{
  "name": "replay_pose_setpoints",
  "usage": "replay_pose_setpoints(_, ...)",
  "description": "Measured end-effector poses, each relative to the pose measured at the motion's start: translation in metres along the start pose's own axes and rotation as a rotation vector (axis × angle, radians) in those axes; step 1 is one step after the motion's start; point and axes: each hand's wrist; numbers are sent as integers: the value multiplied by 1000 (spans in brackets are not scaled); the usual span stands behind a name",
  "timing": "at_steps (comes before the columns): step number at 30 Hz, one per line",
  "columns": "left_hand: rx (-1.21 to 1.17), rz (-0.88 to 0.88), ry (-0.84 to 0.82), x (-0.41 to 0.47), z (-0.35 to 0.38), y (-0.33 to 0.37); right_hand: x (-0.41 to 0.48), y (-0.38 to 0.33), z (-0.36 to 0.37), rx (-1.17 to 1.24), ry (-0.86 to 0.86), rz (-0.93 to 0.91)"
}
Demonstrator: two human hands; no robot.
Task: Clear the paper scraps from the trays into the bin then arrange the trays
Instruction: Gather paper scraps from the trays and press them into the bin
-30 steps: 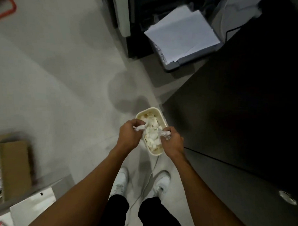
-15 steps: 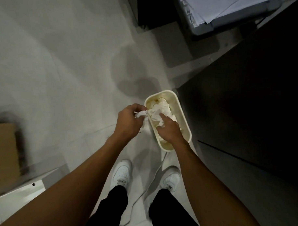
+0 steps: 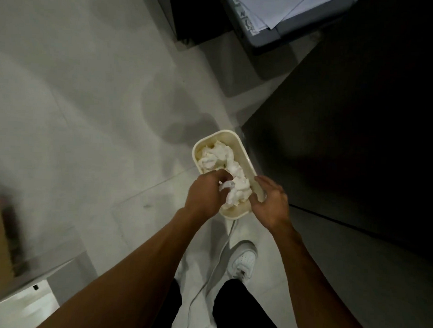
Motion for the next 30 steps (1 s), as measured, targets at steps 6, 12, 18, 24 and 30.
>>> replay_pose_setpoints(6,459,184,-132,12,37,-4,5,10,-1,10,10,-26)
replay_pose_setpoints(12,792,94,-402,15,54,-11,-2,12,-9,79,-16,-30)
replay_pose_setpoints(18,546,142,-246,-15,17,14,-22,-3,-31,162,-107,92)
replay_pose_setpoints(24,389,61,-202,-65,-40,64,-69,-37,-87,208,-113,135)
replay_pose_setpoints(30,311,79,-157,-122,-106,142,-128,-89,-169,261,-111,126)
Point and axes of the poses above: each hand's wrist, its own x-axis towards the middle knuckle, its own z-axis out of the palm, y = z × x, and after that the axes turned 11 degrees about -x, right-handed
